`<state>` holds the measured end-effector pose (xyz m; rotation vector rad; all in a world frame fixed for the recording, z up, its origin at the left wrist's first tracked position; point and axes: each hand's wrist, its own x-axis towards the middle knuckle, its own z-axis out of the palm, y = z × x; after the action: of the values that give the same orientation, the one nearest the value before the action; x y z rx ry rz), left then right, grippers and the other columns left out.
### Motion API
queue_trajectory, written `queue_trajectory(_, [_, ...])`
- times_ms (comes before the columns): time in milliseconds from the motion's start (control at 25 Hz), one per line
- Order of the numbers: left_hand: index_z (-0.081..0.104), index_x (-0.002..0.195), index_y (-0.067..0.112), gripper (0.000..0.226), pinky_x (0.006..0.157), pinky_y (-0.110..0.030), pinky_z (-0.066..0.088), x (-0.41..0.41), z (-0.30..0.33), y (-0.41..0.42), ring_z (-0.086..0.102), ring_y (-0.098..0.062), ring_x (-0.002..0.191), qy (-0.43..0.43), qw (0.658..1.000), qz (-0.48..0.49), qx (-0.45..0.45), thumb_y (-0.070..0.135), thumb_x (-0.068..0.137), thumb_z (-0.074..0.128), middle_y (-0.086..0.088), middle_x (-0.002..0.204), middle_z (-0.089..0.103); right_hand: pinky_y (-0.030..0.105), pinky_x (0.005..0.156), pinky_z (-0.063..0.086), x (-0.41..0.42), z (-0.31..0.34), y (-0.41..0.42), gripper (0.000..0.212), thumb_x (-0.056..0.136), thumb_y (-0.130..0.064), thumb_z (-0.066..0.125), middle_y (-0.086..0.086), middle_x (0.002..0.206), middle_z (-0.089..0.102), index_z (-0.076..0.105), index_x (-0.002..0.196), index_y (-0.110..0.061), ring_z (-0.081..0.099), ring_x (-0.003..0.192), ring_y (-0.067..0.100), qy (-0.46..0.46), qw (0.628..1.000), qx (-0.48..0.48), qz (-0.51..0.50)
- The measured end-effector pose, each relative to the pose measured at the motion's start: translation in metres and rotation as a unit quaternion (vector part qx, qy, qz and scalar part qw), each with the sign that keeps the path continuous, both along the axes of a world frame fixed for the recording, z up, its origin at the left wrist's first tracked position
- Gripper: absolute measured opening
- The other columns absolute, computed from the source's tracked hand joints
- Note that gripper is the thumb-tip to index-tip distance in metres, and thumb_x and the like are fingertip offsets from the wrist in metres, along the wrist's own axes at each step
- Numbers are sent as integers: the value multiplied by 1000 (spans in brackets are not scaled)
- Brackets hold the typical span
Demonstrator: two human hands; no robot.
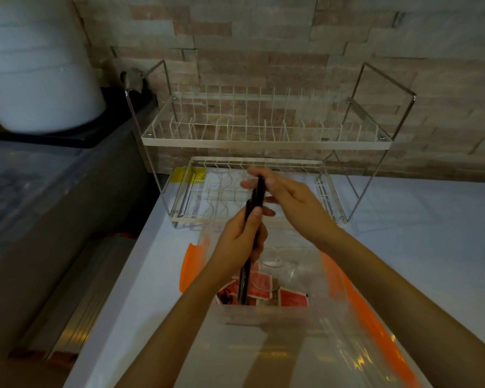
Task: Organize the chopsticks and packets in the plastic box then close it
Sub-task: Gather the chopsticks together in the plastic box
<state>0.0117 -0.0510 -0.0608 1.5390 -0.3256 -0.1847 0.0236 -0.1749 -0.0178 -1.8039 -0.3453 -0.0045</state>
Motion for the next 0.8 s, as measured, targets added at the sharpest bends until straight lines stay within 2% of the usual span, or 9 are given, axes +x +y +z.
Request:
queue_trajectory(120, [52, 79, 26, 26, 39, -17, 36, -1, 1, -1, 38, -3, 36, 5, 1000, -9, 6, 22, 97, 34, 7, 48, 45, 1, 80, 47, -1, -3, -3, 29, 98, -13, 36, -7, 107, 64, 57, 117, -19, 59, 93, -15, 2, 1000, -23, 16])
queue_trajectory(200, [48, 72, 25, 27, 37, -16, 30, -1, 3, -1, 34, -1, 33, 23, 1000, -8, -2, 21, 96, 36, 8, 40, 42, 9, 92, 49, -2, -5, -3, 28, 97, -12, 38, -3, 113, 65, 57, 116, -20, 60, 99, -8, -4, 998, -57, 25])
queue_trajectory(280, [47, 68, 24, 27, 35, -14, 29, 1, 5, -1, 33, 0, 31, 24, 999, 1, 23, 20, 95, 41, 8, 35, 42, 8, 92, 47, -1, -4, -2, 30, 97, -14, 40, -6, 116, 65, 53, 121, -26, 58, 105, -1, -12, 998, -50, 21])
queue_trajectory(360, [48, 69, 22, 24, 34, -13, 30, 3, 9, -1, 34, 0, 28, 9, 998, -2, 66, 18, 93, 46, 7, 33, 42, 3, 88, 45, -1, -1, 0, 31, 96, -15, 42, -17, 108, 63, 49, 116, -37, 57, 105, -4, -29, 999, -22, 19])
queue_trajectory(440, [48, 73, 25, 21, 34, -11, 30, 3, 12, -3, 37, 0, 27, -11, 995, -12, 102, 15, 92, 48, 6, 32, 46, 5, 91, 44, -1, 1, 2, 28, 95, -13, 45, -20, 101, 62, 54, 108, -36, 58, 102, -7, -50, 996, -58, 34])
queue_trajectory(520, [46, 74, 26, 22, 32, -11, 29, 5, 13, -4, 38, -1, 25, -6, 994, -12, 113, 13, 92, 48, 6, 30, 49, 6, 91, 45, -2, -2, 2, 30, 94, -7, 44, -16, 96, 63, 59, 99, -33, 60, 96, -9, -61, 993, -92, 44])
queue_trajectory(640, [43, 77, 17, 17, 32, -13, 28, 9, 10, -2, 36, -1, 26, 57, 995, -32, 71, 10, 92, 48, 5, 30, 44, 5, 85, 45, -6, -9, 4, 40, 94, 4, 36, -11, 85, 57, 58, 92, -29, 59, 82, -7, -65, 996, -67, 17])
queue_trajectory(720, [43, 85, 13, 9, 36, -14, 34, 7, 7, 0, 40, 0, 32, 69, 994, -59, 52, 10, 91, 49, 6, 37, 48, 5, 81, 45, -7, -14, 4, 41, 94, 6, 32, -5, 78, 52, 57, 94, -26, 56, 75, -2, -81, 995, -63, -8])
queue_trajectory(800, [50, 91, 16, 2, 44, -14, 41, 4, 2, 4, 46, -1, 40, 55, 992, -85, 70, 14, 92, 48, 8, 46, 53, 7, 79, 47, -4, -17, 0, 43, 95, 6, 29, -1, 76, 50, 57, 93, -27, 55, 72, 1, -82, 995, -40, -33])
